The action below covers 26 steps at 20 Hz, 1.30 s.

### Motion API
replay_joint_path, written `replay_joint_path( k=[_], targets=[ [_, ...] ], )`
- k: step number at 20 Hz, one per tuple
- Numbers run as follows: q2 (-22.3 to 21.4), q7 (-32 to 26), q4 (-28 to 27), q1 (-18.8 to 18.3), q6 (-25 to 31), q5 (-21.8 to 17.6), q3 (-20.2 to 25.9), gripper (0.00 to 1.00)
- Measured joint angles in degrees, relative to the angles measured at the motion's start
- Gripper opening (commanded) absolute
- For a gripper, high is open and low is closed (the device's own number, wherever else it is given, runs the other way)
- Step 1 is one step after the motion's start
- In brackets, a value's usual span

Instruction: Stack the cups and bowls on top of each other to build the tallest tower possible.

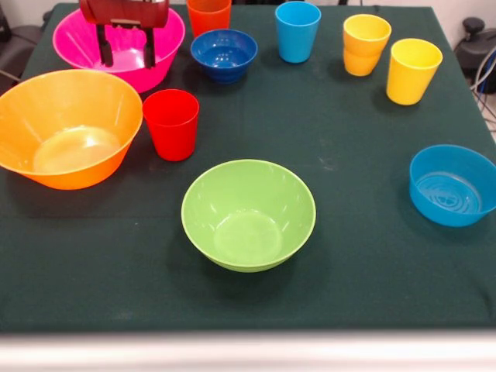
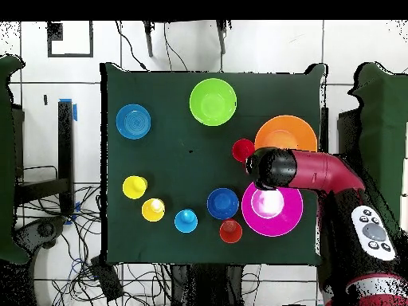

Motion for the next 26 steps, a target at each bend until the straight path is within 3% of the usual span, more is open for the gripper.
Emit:
replay_joint_path(
  k=[5,17,26],
  targets=[
    [-1.9,0.0,2.7,0.6,0.0,0.0,-0.3,1.0],
    [-1.8,0.1,4.3,10.7,-3.1,0.2,-2.1,1.0],
    [0.0,2.1,3.8,14.9,-5.9,1.3,-2.4,1.0]
  ],
)
